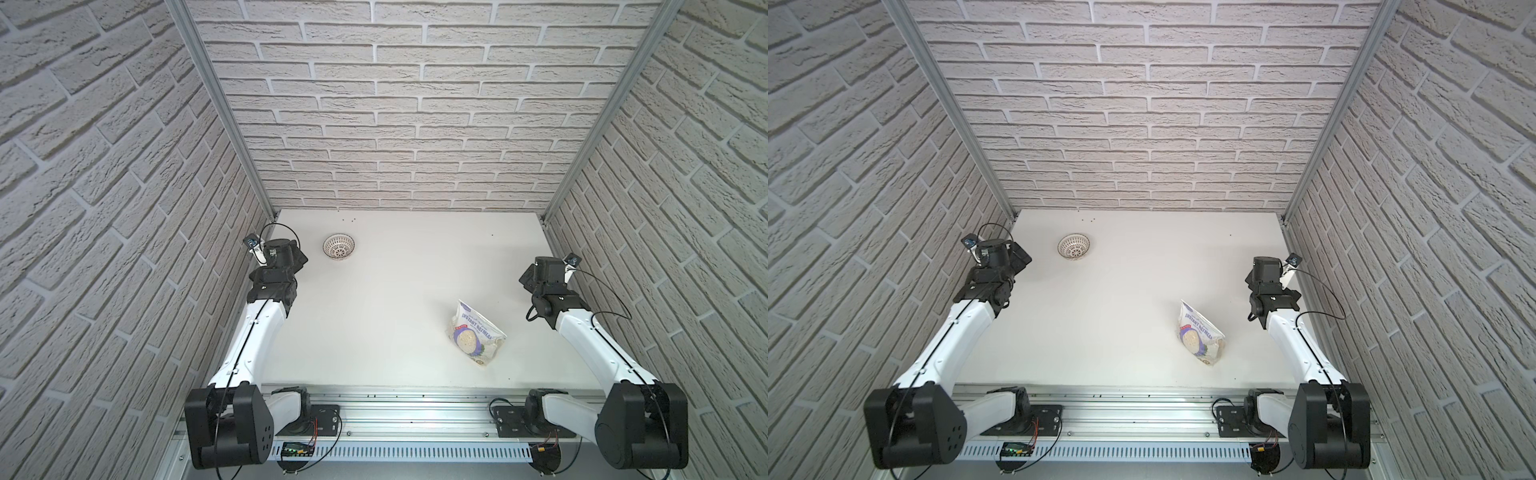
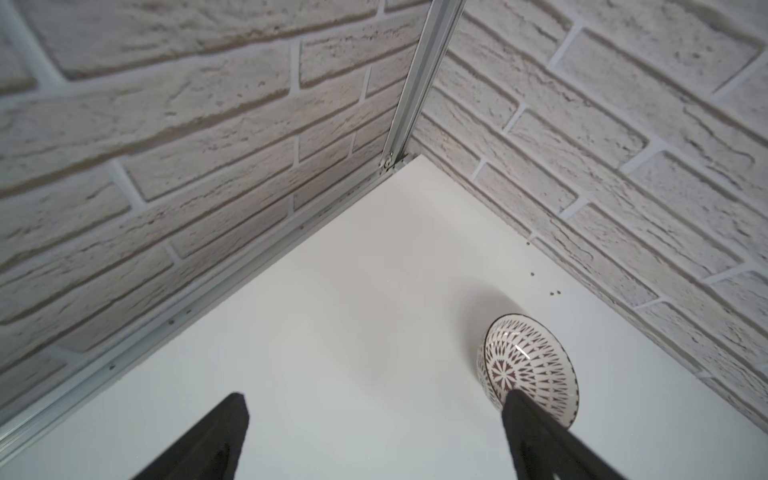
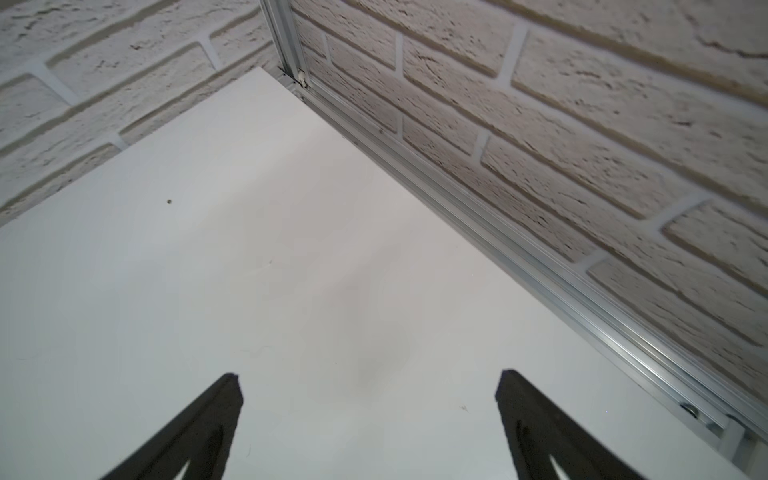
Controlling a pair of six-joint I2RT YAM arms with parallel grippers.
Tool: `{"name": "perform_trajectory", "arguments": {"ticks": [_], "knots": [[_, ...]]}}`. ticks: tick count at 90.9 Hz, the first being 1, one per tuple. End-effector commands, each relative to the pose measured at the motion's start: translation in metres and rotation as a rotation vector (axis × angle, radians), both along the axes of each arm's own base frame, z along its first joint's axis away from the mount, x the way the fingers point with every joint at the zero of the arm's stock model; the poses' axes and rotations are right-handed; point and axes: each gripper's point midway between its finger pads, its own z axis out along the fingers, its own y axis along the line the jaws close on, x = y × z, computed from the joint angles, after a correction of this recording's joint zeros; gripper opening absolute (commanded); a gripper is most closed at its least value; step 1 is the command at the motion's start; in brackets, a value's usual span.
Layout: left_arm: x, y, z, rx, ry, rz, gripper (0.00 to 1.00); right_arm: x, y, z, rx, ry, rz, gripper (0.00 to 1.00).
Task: Pour the oats into the breakfast bowl
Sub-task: Pick up the bowl from the center of the board.
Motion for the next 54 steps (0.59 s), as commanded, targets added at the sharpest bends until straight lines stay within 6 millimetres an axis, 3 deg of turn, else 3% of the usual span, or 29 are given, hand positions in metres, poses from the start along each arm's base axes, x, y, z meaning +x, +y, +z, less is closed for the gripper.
{"name": "perform_trajectory", "arguments": {"ticks": [1,7,12,26,54], "knots": [[0.025,-0.027,-0.019,-0.096,0.155,-0.077,0.97,-0.012,0.011,-0.004,0.067,0.019,0.043,0.99],[0.044,-0.035,-0.019,-0.051,0.19,-0.086,0.97,-0.004,0.028,-0.003,0.108,0.008,0.145,0.99],[0.06,-0.037,-0.023,-0.039,0.196,-0.081,0.88,0.0,0.038,-0.005,0.136,0.02,0.201,0.99],[0.099,-0.036,-0.048,-0.048,0.296,-0.051,0.74,0.003,0.048,-0.008,0.156,0.018,0.258,0.99],[0.141,-0.041,-0.091,-0.078,0.437,-0.075,0.67,0.009,0.069,-0.003,0.218,-0.008,0.365,1.0]]}}
